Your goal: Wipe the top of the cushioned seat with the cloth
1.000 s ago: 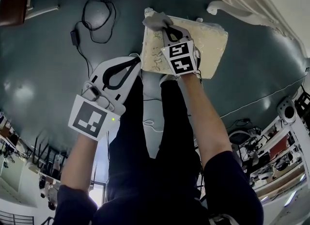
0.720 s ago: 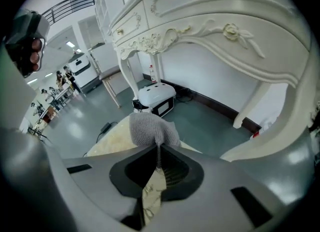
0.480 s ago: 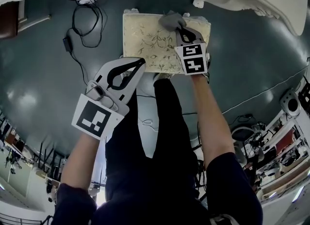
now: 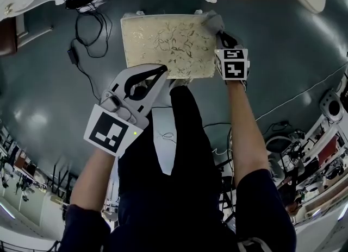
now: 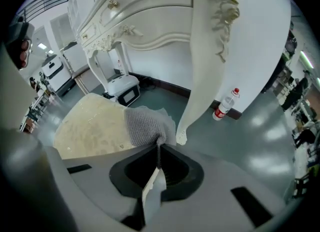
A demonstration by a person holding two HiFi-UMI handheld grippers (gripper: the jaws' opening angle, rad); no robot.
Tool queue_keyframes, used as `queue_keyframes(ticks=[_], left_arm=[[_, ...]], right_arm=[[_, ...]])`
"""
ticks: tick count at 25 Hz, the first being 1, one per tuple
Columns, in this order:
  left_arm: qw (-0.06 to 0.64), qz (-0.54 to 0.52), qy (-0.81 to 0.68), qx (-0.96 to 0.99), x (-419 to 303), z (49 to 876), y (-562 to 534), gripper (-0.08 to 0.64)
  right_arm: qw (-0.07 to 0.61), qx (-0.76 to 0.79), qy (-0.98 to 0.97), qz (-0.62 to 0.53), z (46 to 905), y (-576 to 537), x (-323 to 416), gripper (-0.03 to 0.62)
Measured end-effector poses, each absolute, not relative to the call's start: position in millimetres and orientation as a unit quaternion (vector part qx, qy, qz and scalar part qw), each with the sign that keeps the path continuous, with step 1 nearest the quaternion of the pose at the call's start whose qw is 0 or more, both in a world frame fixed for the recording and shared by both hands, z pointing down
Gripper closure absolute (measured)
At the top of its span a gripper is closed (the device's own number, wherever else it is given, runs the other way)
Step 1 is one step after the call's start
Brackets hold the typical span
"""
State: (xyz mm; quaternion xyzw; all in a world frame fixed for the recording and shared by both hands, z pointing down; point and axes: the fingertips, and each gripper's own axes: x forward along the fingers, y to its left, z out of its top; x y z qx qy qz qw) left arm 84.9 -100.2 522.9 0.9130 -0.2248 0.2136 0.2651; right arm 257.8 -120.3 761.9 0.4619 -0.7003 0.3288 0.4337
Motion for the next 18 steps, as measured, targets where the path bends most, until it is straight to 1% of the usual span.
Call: queue_keyframes(ticks=[3,6,9,13,18], left_arm=[[0.265,0.211,-0.222,0.914,82,520,-96,0.552],[0.270,0.206,-0.229,0.912,64,517,-95,0.552],[0.275,0.204,-0.244,0.907,32,515,-95,0.552],[0.284,0.205,-0.263,0.899,-19,512,-92,0.552],[0.292,0.203,-0.283,0.891,-77,512,-83,0.552]], right_arm=[[0.428,0.471,-0.699,0.326,754,-117,258,0.555],[0.415,0.473,-0.712,0.313,735,-117,232,0.555],[0.403,0.452,-0.738,0.299,717,-113,176,0.555],[0.386,0.407,-0.773,0.295,706,-107,82,0.555],[0.397,0.353,-0.798,0.284,709,-100,-19,0.555]])
